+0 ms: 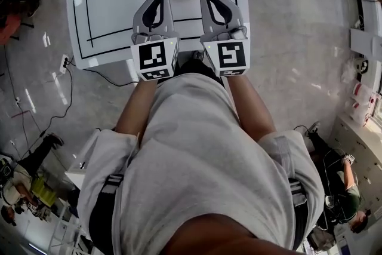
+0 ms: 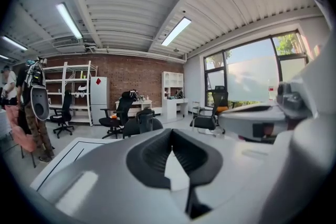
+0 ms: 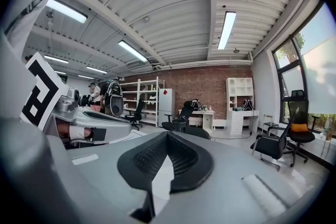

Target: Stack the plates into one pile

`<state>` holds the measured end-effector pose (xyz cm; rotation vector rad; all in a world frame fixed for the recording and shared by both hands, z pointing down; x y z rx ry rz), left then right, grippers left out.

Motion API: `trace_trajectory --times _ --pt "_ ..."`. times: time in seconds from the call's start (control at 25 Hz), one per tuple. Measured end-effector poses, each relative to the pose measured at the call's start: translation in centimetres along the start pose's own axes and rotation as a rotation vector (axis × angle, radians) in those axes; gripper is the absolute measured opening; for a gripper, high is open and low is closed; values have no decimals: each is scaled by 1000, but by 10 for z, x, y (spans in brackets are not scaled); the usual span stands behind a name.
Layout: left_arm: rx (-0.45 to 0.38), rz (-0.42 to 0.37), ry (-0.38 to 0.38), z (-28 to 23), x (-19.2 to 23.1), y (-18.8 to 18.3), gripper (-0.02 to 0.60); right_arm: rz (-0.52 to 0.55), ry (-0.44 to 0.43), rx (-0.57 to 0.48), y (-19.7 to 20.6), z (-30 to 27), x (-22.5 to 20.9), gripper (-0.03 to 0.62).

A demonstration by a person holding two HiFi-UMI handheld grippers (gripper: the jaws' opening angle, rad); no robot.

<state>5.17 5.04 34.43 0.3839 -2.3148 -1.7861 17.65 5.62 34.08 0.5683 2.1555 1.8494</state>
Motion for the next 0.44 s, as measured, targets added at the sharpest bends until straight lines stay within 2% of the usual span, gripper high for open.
trace_trajectory --times 0.44 --pt "11 -43 -5 26 -52 -8 2 -34 0 -26 -5 49 -15 0"
Point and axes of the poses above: the fingertips, and each gripper's own axes: z backward along the fingers, x to its left, y out of its underside, the point moved 4 cm from there along z, backward along the fingers, and after that the axes turned 2 degrees about z, right-handed, at the moved point
